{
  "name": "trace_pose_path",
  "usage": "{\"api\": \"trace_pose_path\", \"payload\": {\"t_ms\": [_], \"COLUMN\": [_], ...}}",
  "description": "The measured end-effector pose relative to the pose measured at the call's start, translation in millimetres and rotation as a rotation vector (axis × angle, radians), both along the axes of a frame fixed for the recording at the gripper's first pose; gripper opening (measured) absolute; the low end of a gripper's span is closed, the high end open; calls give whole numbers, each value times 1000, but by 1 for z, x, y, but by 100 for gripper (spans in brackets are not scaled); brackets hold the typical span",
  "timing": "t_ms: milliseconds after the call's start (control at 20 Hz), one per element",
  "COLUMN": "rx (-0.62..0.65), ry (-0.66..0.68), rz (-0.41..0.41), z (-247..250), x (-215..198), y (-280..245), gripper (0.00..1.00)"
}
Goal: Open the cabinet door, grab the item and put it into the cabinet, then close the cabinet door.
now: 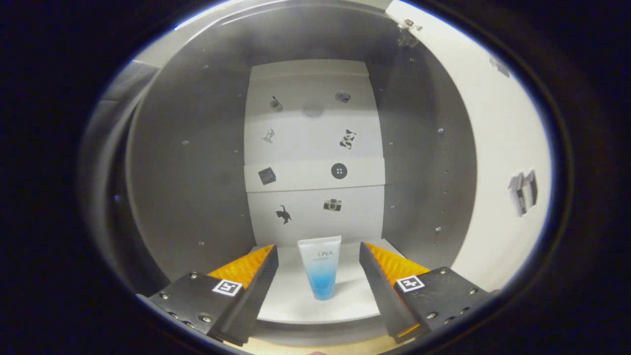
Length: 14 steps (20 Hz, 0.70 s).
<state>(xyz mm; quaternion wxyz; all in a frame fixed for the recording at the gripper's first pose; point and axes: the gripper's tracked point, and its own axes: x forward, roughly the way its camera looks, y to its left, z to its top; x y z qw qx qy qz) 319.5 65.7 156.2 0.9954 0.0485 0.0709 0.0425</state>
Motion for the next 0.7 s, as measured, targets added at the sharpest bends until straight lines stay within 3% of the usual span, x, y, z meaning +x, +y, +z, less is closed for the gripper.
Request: {"api": "trace_pose_path", "payload": {"t_ms": [250, 700], "rx": [-12, -18], "ry": [-5, -9], "rz": [7, -106], "z": [24, 60], "x": [-77, -231], "y": [-2, -65], "gripper": [98, 98]}}
